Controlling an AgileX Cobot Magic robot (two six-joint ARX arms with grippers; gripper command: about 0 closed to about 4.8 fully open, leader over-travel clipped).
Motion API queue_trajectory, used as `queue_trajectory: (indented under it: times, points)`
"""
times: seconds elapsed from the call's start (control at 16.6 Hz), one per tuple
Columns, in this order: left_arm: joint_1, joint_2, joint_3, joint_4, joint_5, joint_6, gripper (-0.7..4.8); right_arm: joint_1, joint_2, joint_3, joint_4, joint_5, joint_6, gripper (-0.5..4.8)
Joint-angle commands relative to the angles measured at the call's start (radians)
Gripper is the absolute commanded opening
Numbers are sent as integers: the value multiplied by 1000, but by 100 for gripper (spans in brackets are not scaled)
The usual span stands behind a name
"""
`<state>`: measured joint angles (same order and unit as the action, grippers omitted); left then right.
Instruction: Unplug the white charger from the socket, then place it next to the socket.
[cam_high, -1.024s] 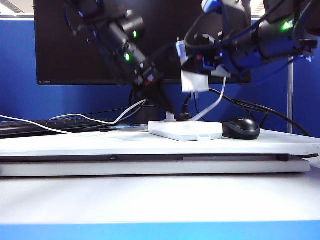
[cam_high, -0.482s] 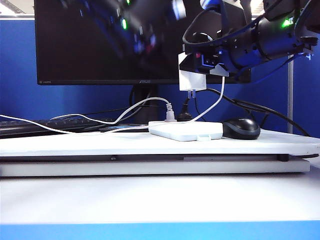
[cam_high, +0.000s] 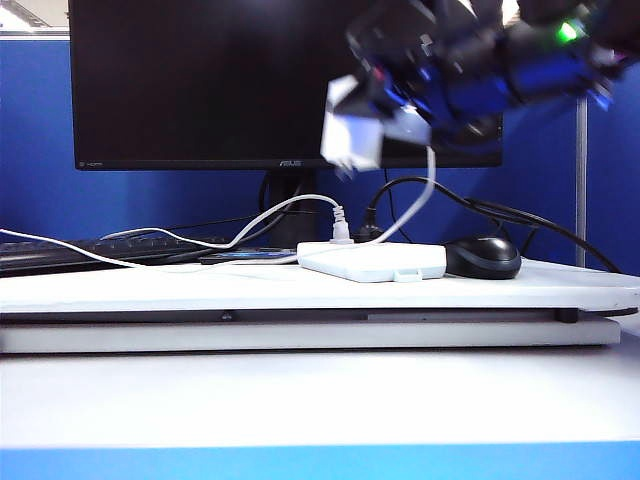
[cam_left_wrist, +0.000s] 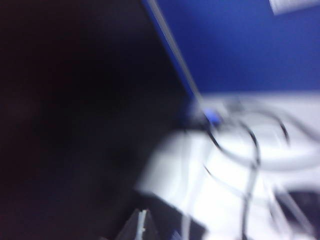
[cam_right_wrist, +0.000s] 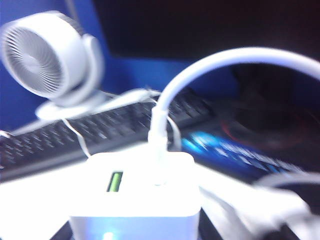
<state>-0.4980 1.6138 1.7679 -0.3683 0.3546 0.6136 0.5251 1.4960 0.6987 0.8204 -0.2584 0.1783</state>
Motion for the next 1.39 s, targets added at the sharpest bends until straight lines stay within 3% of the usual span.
queue_trajectory:
  times: [0.06, 0.42, 0.9, 1.39]
  points:
    - [11, -60, 2, 28, -3, -47, -6, 8, 2, 84, -97, -10, 4, -1]
    - [11, -88, 1, 23, -3, -50, -6, 40, 110, 237, -314, -59, 2, -1]
    - [11, -96, 1, 4, 1, -50, -6, 59, 307, 446, -547, -18, 9, -1]
    - [11, -101, 1, 10, 1, -50, -6, 59, 323, 477, -692, 21, 9, -1]
